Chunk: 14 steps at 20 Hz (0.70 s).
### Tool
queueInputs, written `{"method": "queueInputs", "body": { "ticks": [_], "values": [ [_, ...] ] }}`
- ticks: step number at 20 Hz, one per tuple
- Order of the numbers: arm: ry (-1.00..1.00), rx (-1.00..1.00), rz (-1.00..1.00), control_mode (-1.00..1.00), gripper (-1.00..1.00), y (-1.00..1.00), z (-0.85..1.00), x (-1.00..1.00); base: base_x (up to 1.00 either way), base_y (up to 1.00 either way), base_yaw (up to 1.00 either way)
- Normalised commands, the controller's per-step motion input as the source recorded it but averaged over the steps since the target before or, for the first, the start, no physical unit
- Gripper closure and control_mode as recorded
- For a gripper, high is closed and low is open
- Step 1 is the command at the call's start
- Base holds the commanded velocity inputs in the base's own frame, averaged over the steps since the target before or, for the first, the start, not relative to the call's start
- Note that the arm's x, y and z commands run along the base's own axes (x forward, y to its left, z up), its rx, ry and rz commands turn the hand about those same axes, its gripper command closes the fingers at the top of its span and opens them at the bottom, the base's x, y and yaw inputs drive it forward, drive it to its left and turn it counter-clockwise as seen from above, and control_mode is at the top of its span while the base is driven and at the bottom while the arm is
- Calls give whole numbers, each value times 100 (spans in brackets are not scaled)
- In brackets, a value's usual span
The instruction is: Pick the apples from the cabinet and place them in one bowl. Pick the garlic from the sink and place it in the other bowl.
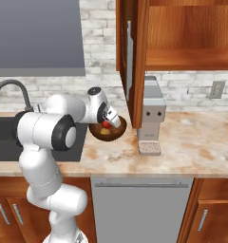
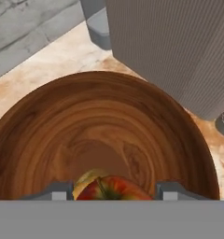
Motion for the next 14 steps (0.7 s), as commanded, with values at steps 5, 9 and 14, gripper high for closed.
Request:
{"method": "queueInputs", "body": {
  "ticks": [5, 9, 14],
  "values": [
    [-7, 0, 0, -100, -100, 7, -12, 24, 0, 0, 0],
    [-5, 0, 0, -100, -100, 0, -3, 34, 0, 0, 0],
    [-7, 0, 0, -100, -100, 0, 0, 9, 0, 0, 0]
  ]
}}
